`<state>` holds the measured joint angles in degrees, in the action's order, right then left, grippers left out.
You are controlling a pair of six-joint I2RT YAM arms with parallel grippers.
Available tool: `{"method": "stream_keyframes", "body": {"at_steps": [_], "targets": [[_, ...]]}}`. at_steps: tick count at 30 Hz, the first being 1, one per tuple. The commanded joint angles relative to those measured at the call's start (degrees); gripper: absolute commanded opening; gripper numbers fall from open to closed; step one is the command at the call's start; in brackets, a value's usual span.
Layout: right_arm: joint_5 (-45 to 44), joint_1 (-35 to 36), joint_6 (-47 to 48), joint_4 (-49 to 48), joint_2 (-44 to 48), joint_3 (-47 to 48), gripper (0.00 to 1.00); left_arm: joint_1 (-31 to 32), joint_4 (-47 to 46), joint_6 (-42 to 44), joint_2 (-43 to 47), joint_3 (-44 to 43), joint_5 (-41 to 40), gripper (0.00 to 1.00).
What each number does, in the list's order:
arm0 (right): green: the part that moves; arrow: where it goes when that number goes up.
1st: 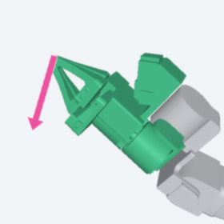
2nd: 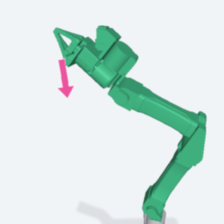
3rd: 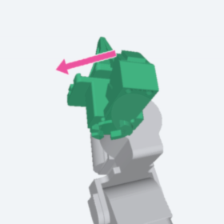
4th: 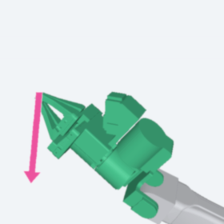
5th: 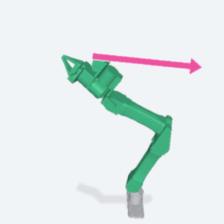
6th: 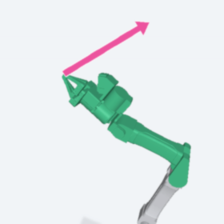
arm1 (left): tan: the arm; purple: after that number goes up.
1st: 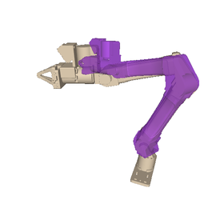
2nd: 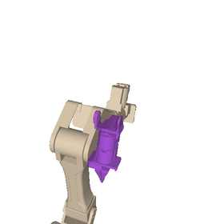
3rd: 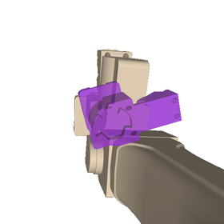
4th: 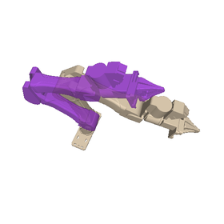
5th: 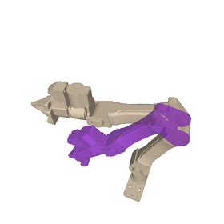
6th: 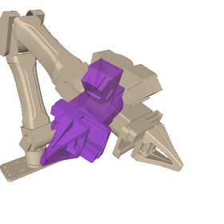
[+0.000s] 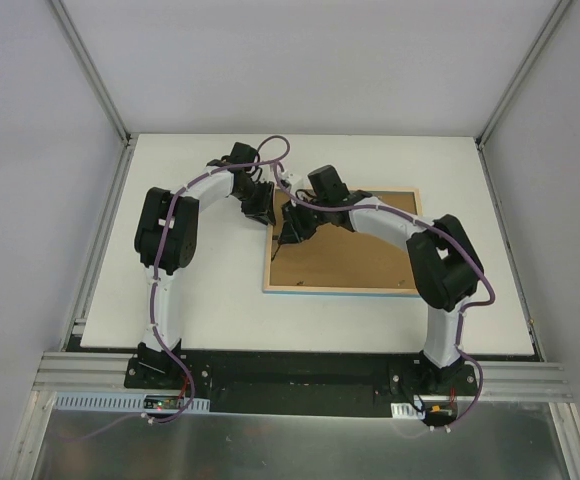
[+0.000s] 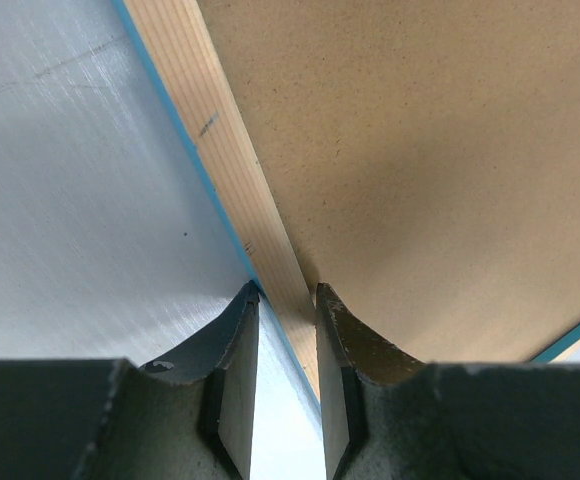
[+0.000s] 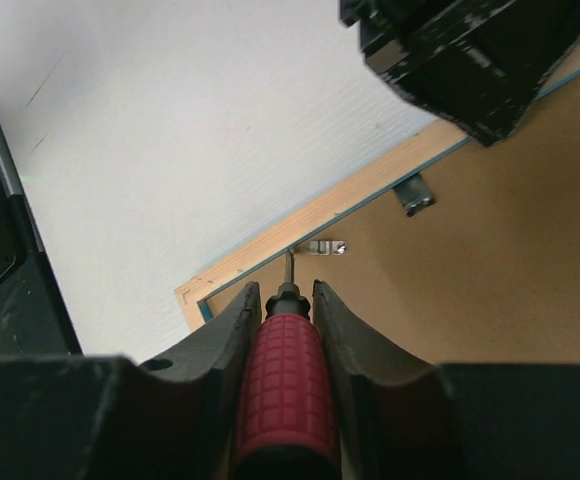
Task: Take the photo out of the frame
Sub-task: Release the photo frame item from the photo frame.
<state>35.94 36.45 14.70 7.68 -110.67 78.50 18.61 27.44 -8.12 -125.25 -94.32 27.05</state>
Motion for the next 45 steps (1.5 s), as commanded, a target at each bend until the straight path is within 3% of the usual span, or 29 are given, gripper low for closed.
{"method": "stream_keyframes", "body": {"at_steps": [1, 10, 30, 45], "targets": [[5.2, 1.6, 0.1, 2.7, 2.4, 2.4, 0.01, -0.9, 0.5, 1.3, -1.8, 1.3, -0.7, 0.14], [2.6, 0.9, -2.3, 1.4, 4.0, 1.9, 0.01, -0.9, 0.5, 1.3, -1.9, 1.2, -0.7, 0.15], [-4.7, -3.8, -17.2, -9.2, 2.2, -3.5, 0.01, -0.8, 0.5, 1.2, -2.5, 1.2, -0.4, 0.14], [-4.5, -2.3, -17.6, -8.7, 0.1, -2.7, 0.01, -0.8, 0.5, 1.1, -2.6, 1.2, -0.3, 0.14]]}}
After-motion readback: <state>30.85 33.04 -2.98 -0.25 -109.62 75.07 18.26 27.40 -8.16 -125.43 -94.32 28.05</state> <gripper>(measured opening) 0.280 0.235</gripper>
